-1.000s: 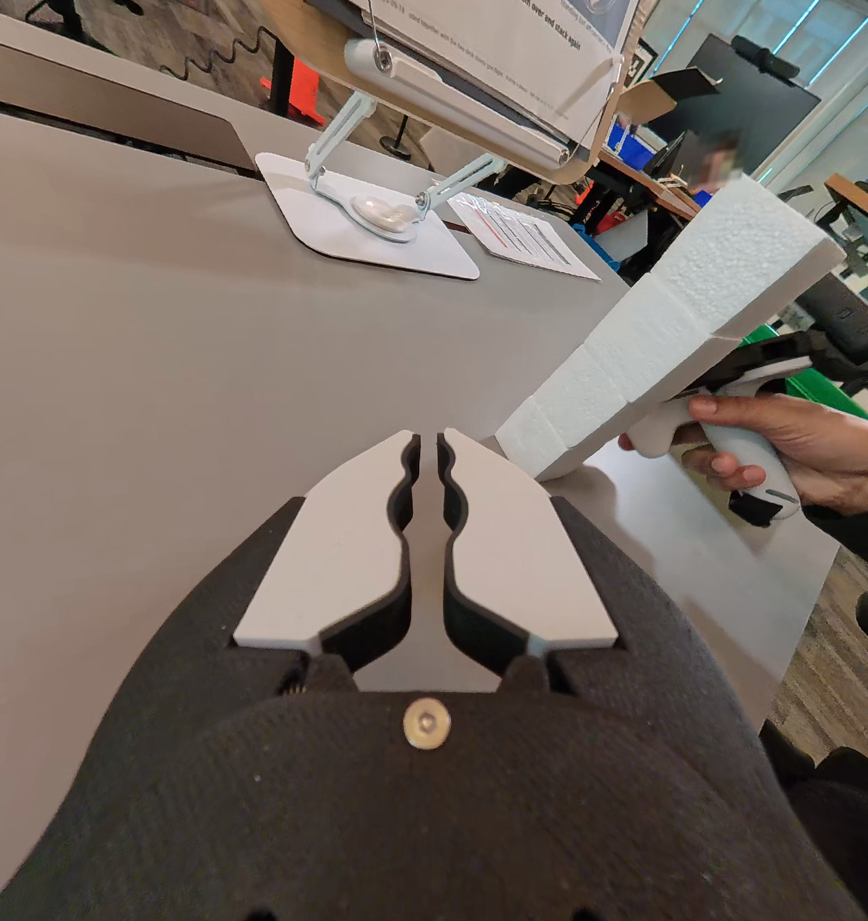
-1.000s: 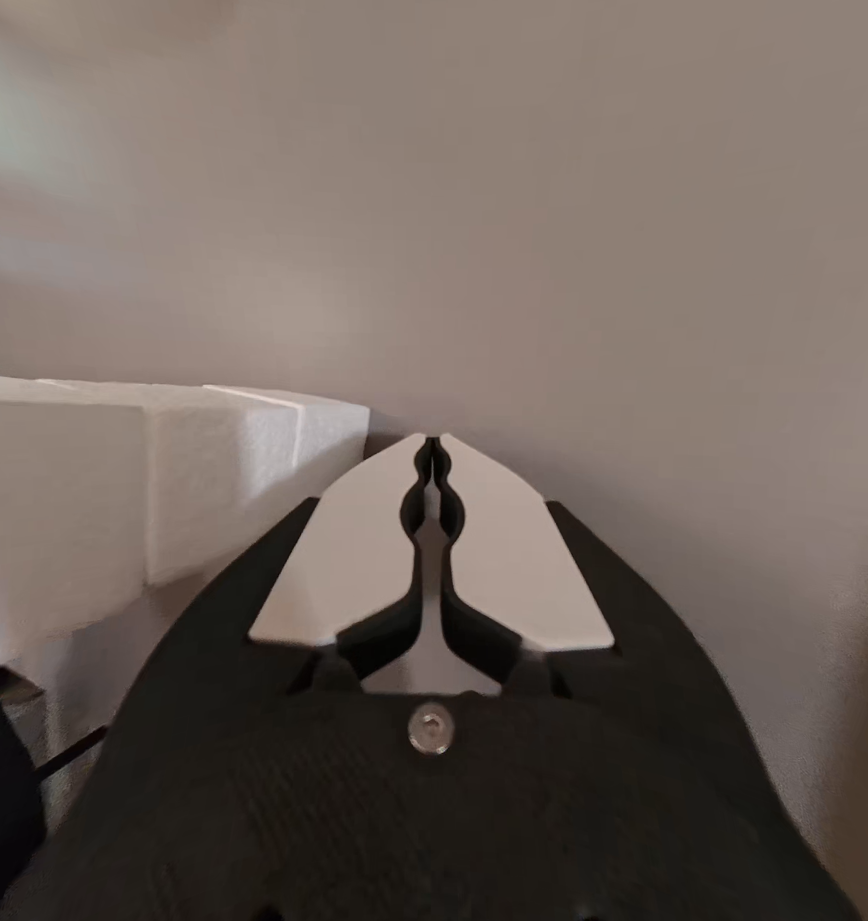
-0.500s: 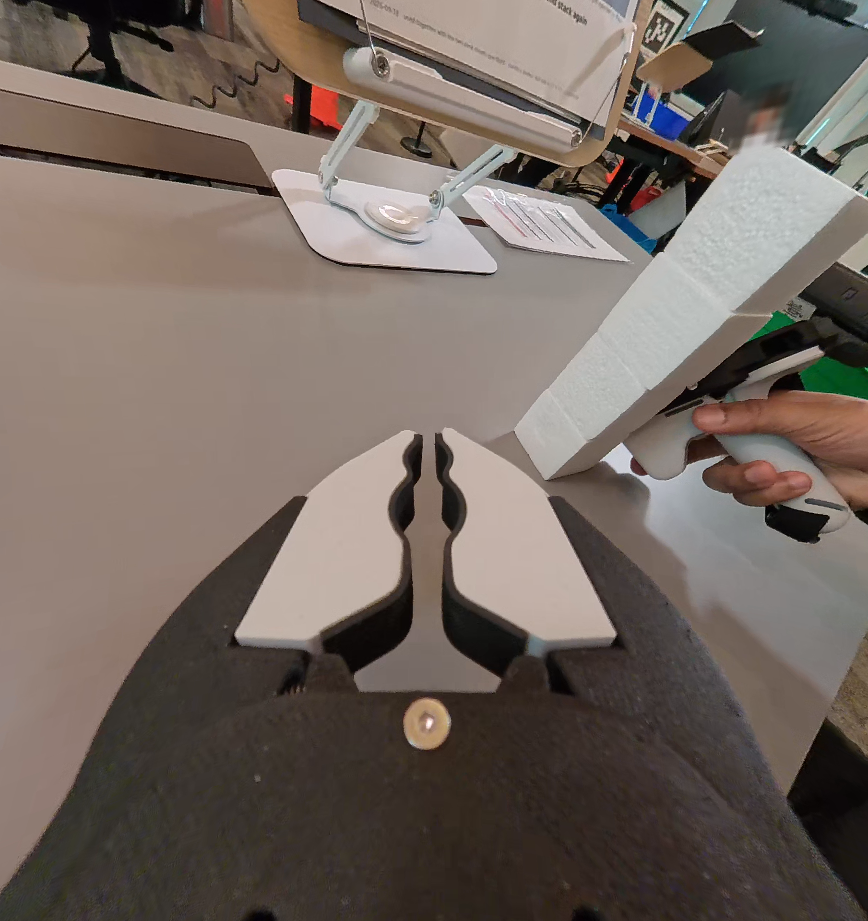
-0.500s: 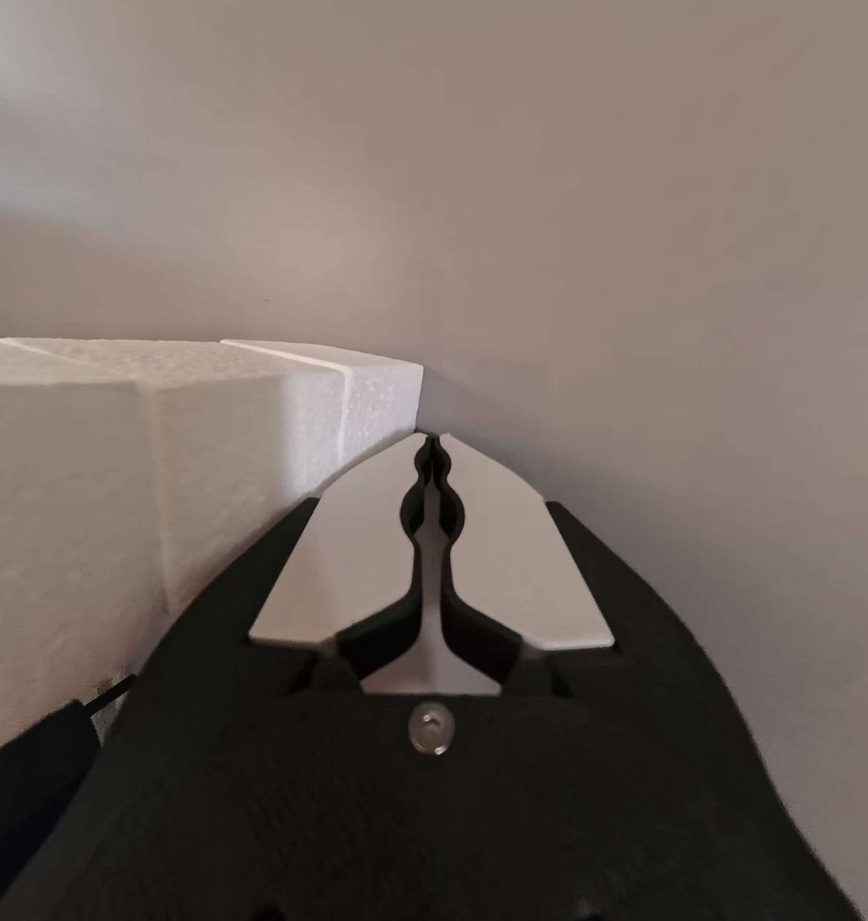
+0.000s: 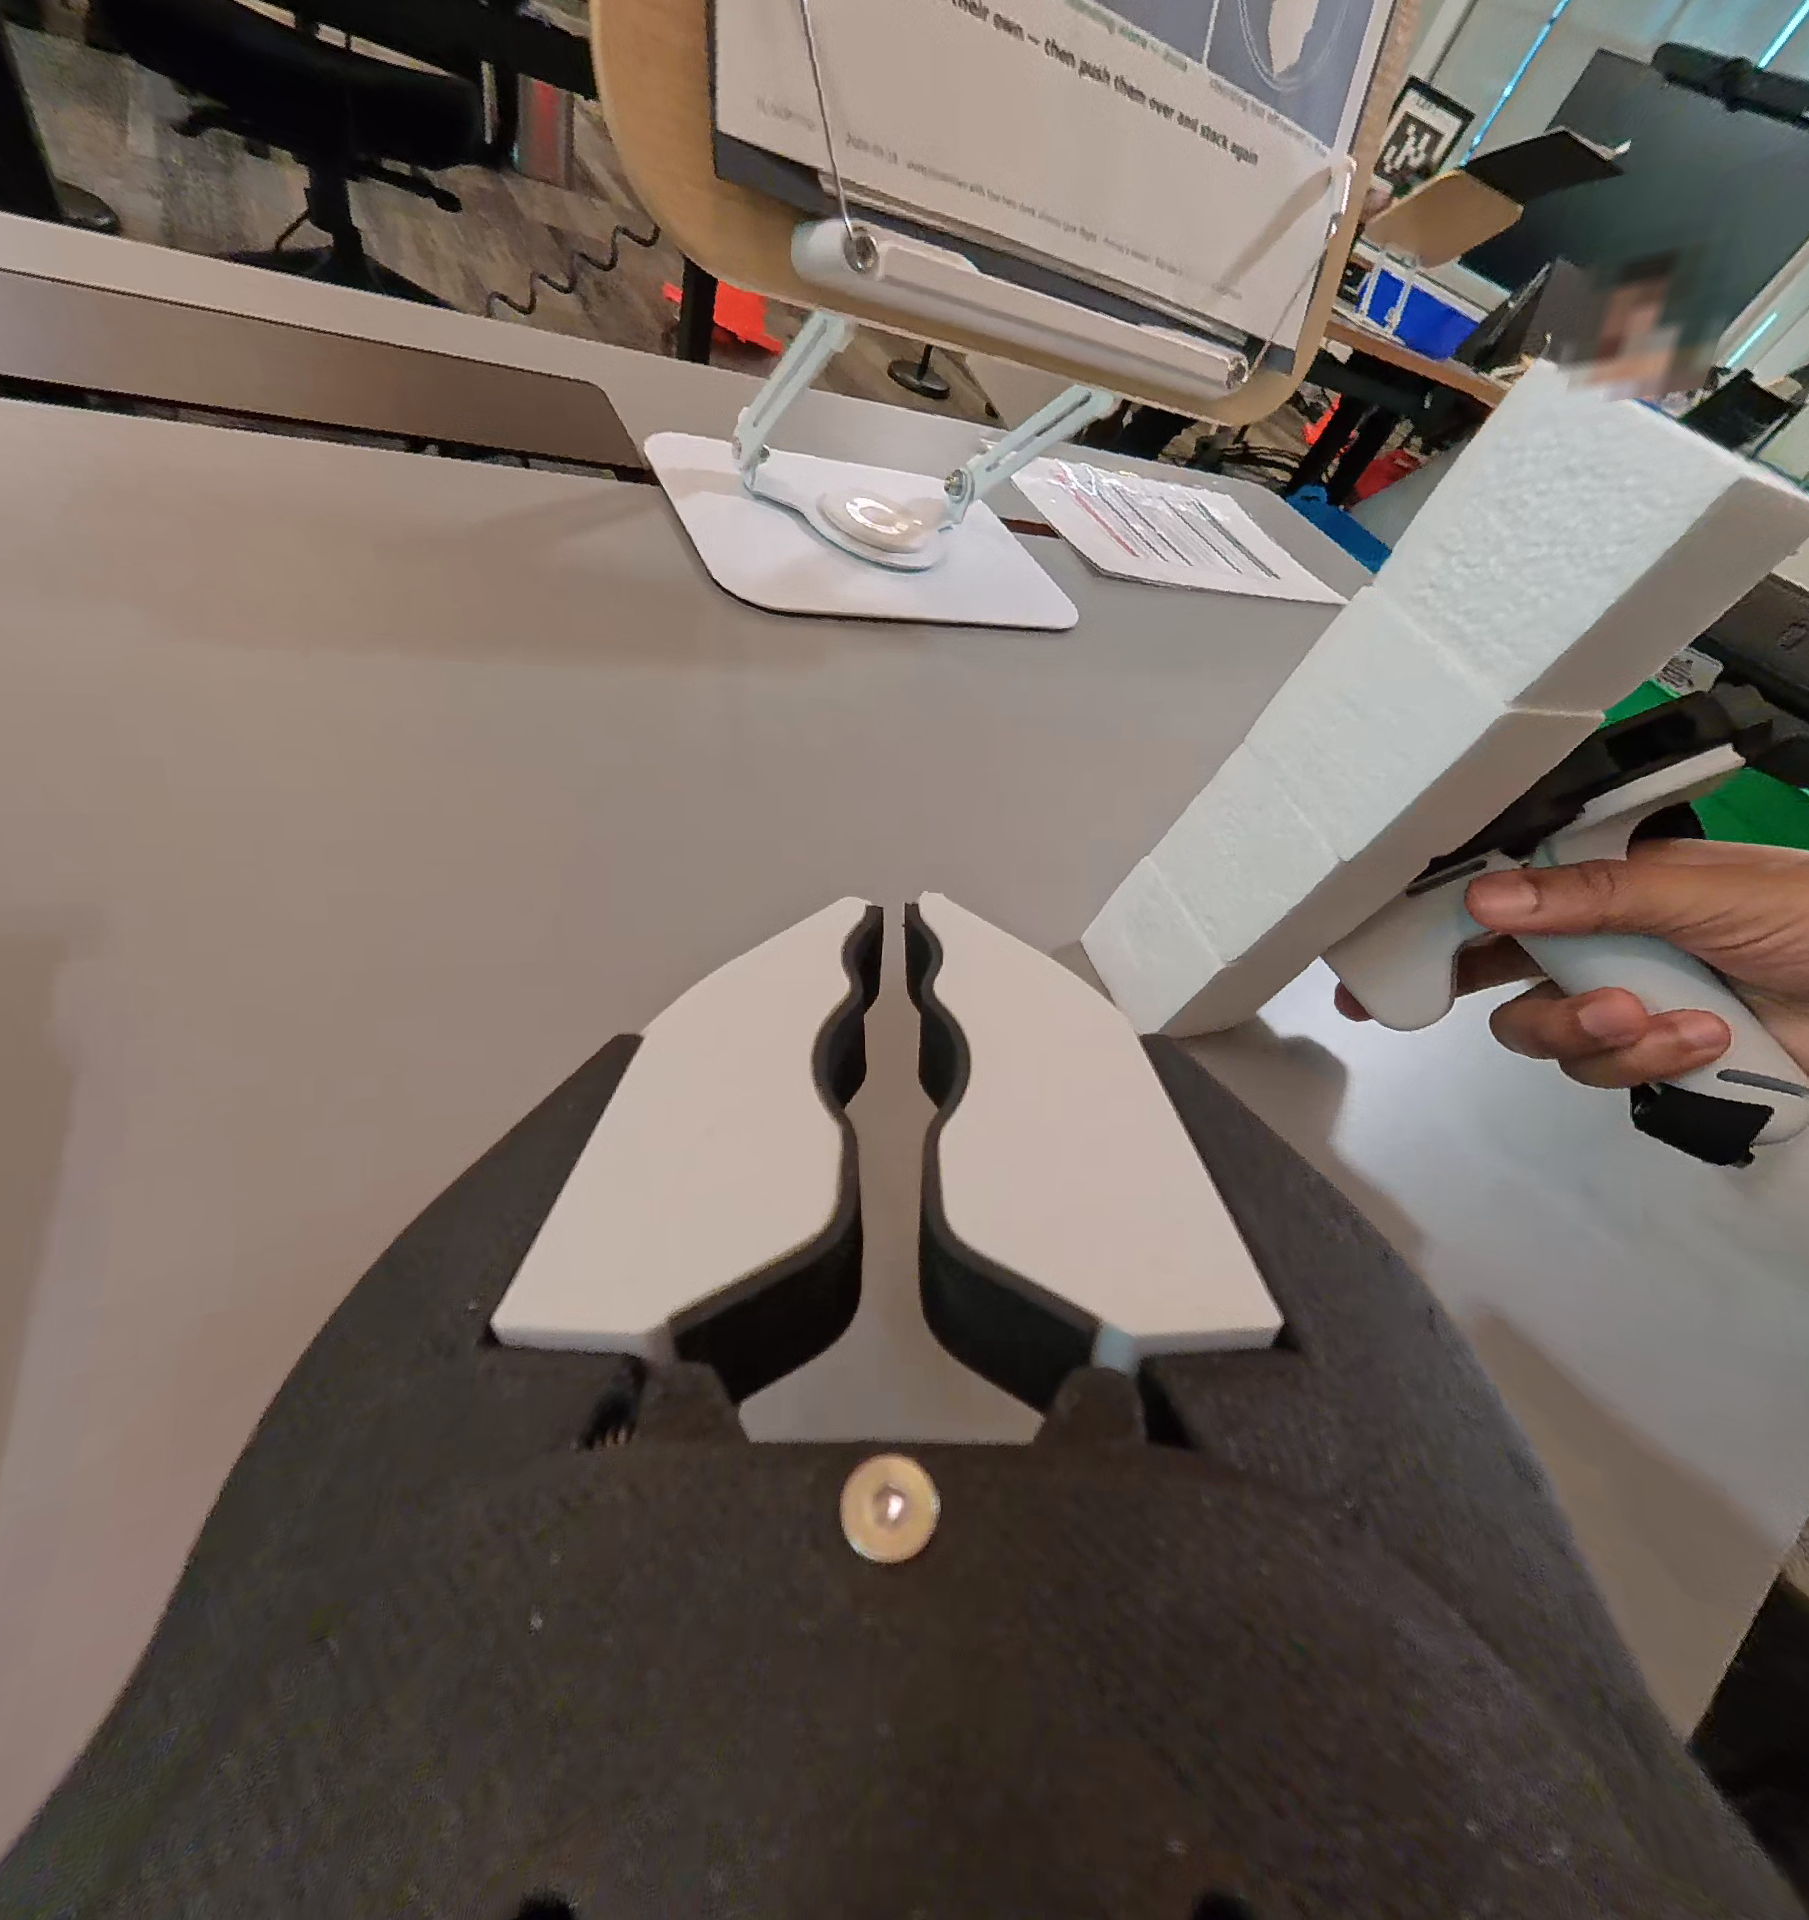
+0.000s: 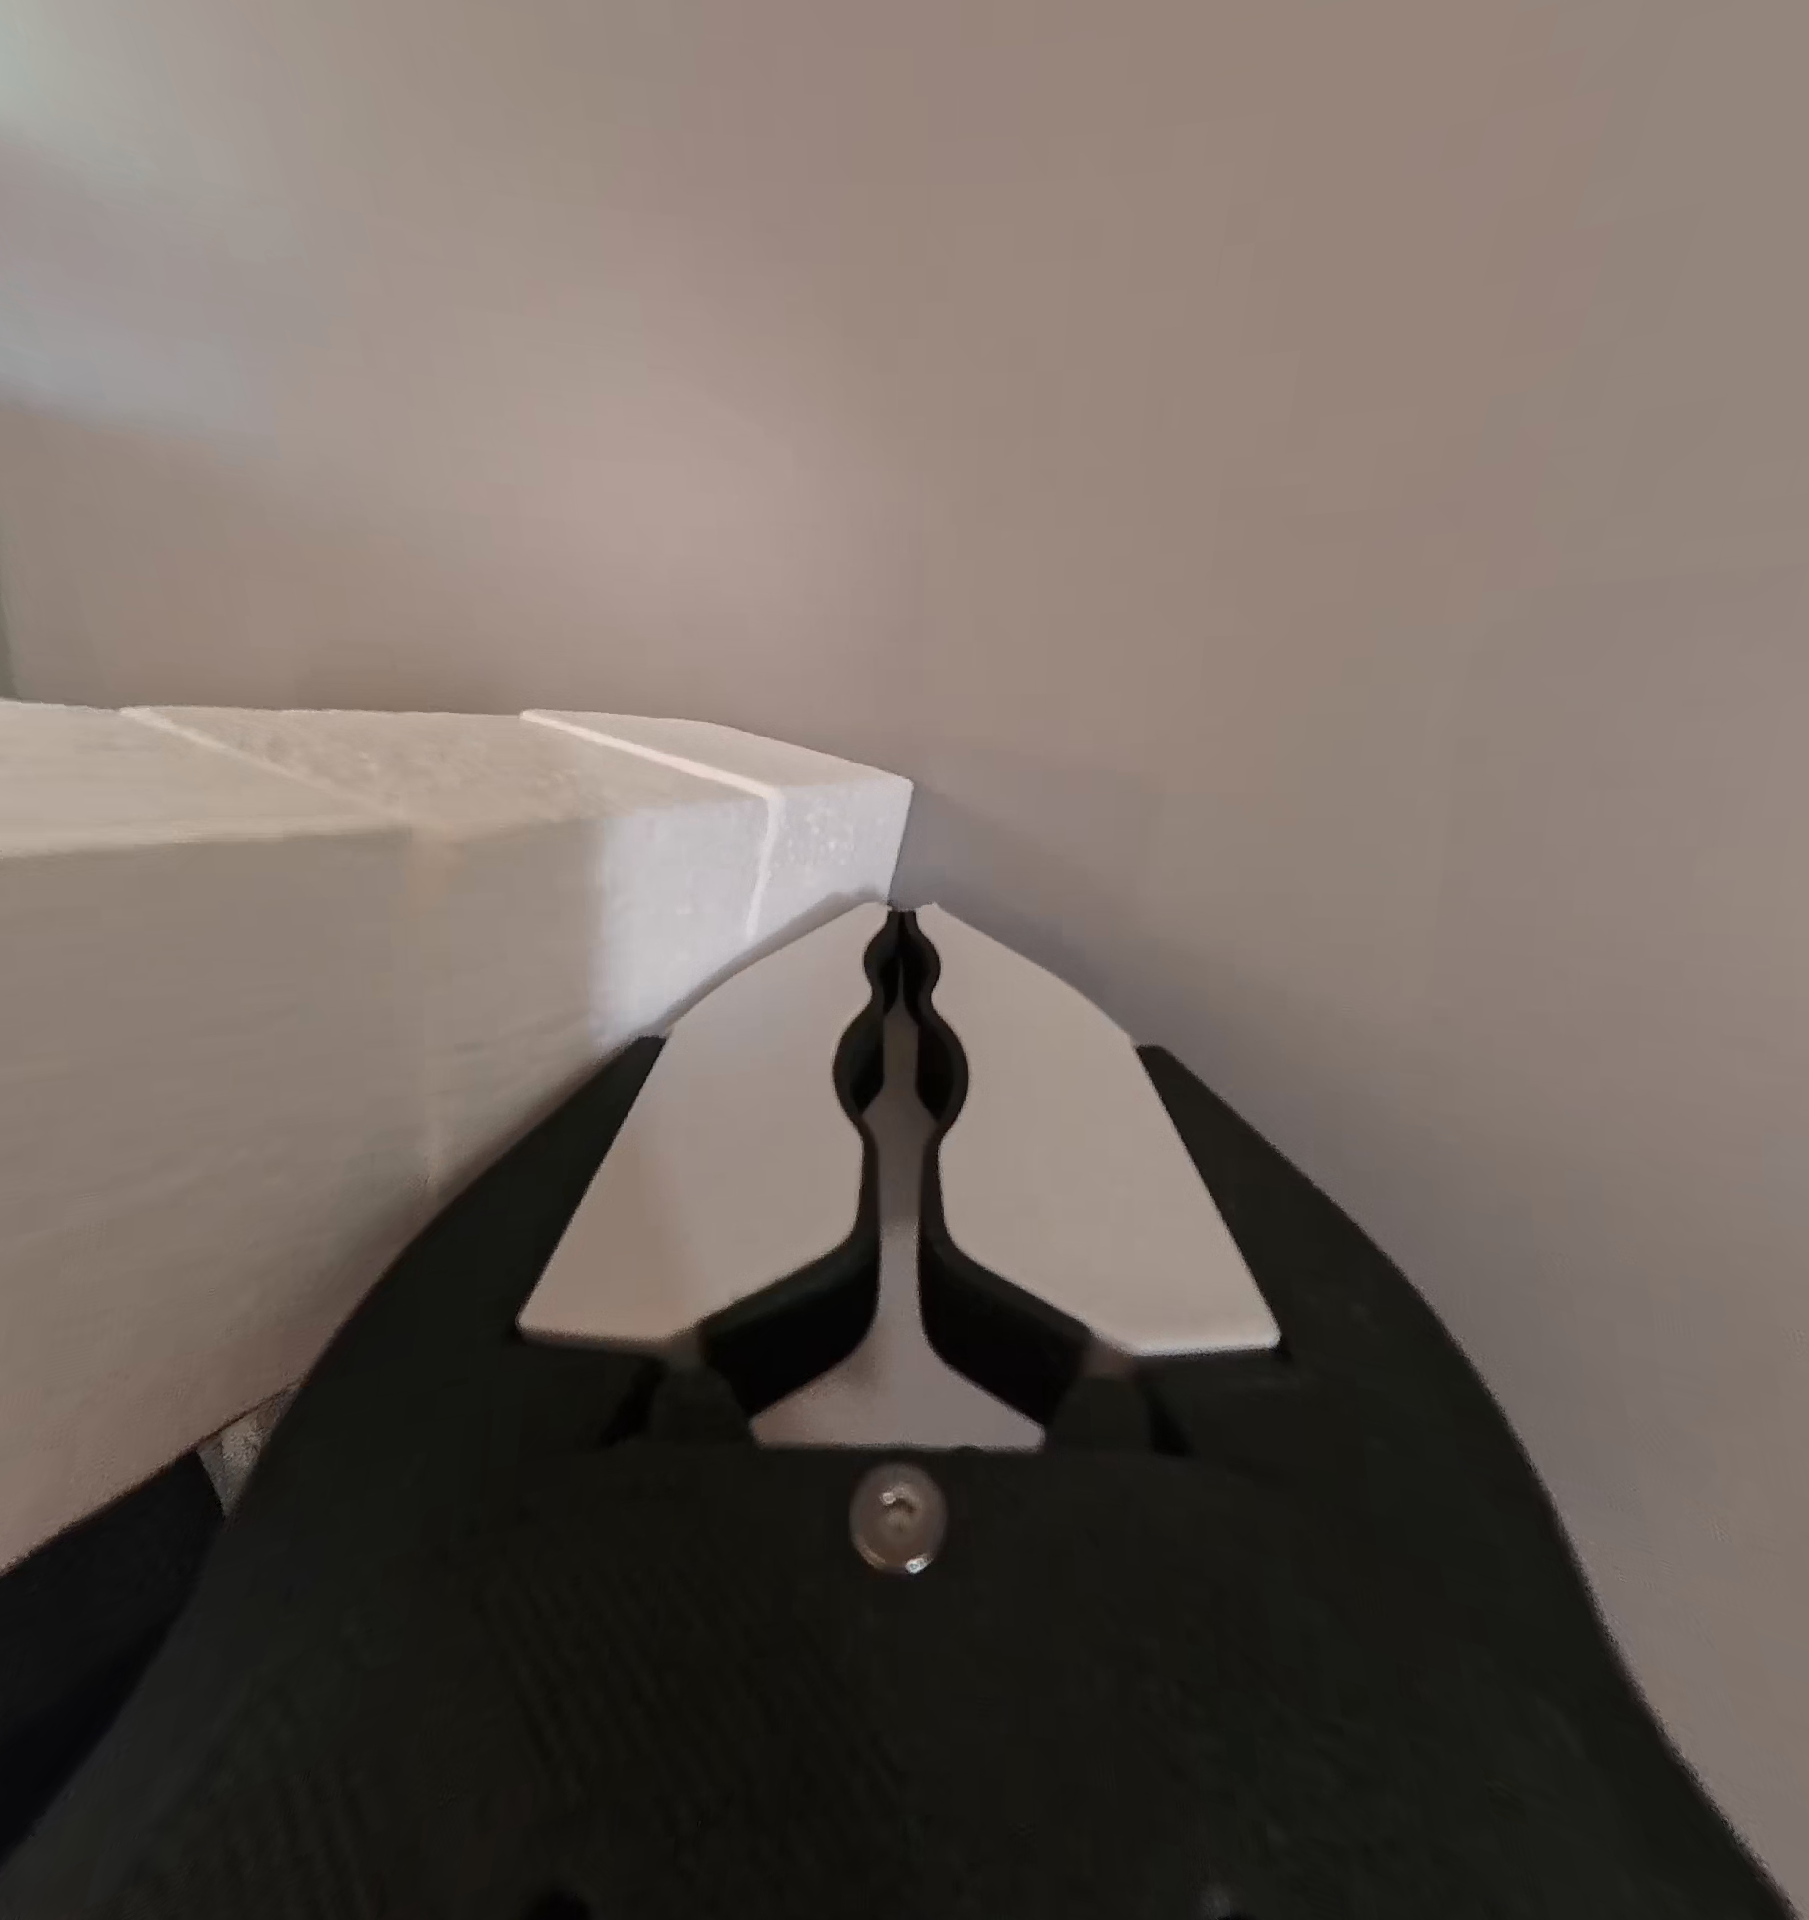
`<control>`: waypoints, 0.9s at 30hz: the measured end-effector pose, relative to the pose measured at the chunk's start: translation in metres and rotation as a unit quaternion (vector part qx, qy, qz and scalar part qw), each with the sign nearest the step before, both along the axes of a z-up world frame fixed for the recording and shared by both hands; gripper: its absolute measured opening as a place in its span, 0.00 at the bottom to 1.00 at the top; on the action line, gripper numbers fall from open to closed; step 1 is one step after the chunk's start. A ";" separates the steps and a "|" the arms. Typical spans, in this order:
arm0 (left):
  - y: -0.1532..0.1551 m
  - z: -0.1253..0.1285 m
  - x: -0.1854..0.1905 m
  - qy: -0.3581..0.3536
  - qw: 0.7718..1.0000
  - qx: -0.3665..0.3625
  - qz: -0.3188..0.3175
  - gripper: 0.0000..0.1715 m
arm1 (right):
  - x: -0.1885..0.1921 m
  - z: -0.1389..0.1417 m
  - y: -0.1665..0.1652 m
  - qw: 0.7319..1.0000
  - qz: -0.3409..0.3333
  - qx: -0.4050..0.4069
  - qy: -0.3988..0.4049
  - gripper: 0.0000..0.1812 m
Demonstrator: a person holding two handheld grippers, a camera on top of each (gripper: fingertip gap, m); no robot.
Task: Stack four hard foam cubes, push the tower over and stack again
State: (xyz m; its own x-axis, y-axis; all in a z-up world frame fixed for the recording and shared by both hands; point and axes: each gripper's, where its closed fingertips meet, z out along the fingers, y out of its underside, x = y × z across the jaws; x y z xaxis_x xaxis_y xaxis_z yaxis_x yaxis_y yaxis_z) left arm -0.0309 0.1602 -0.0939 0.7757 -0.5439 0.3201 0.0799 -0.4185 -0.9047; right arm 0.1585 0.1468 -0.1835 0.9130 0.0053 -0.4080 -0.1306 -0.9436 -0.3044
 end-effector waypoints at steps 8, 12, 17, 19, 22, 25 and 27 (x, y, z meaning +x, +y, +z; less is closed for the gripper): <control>0.009 0.016 -0.026 -0.028 0.997 0.024 0.060 0.02 | -0.025 0.014 0.005 0.999 0.031 0.012 -0.006 0.00; 0.013 0.024 -0.042 -0.042 0.994 0.037 0.096 0.02 | -0.040 0.018 0.010 0.998 0.050 0.016 -0.015 0.00; 0.017 0.033 -0.061 -0.054 0.988 0.056 0.135 0.02 | -0.058 0.021 0.019 0.996 0.074 0.022 -0.041 0.00; 0.017 0.032 -0.063 -0.055 0.988 0.050 0.133 0.03 | -0.061 0.022 0.021 0.996 0.077 0.027 -0.048 0.00; 0.017 0.028 -0.061 -0.063 0.989 0.037 0.125 0.03 | -0.058 0.019 0.021 0.996 0.067 0.025 -0.044 0.00; 0.018 0.028 -0.061 -0.065 0.989 0.038 0.127 0.03 | -0.053 0.018 0.020 0.997 0.057 0.024 -0.042 0.00; 0.018 0.030 -0.064 -0.062 0.987 0.046 0.138 0.03 | -0.052 0.019 0.021 0.997 0.056 0.026 -0.043 0.00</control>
State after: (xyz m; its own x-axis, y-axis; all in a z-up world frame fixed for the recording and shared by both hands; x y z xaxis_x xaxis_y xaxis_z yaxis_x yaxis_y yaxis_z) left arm -0.0947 0.1783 -0.0637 0.8564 -0.3488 0.3807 0.2915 -0.2821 -0.9140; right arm 0.1060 0.1677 -0.1642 0.9368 0.1285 -0.3254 0.0034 -0.9334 -0.3588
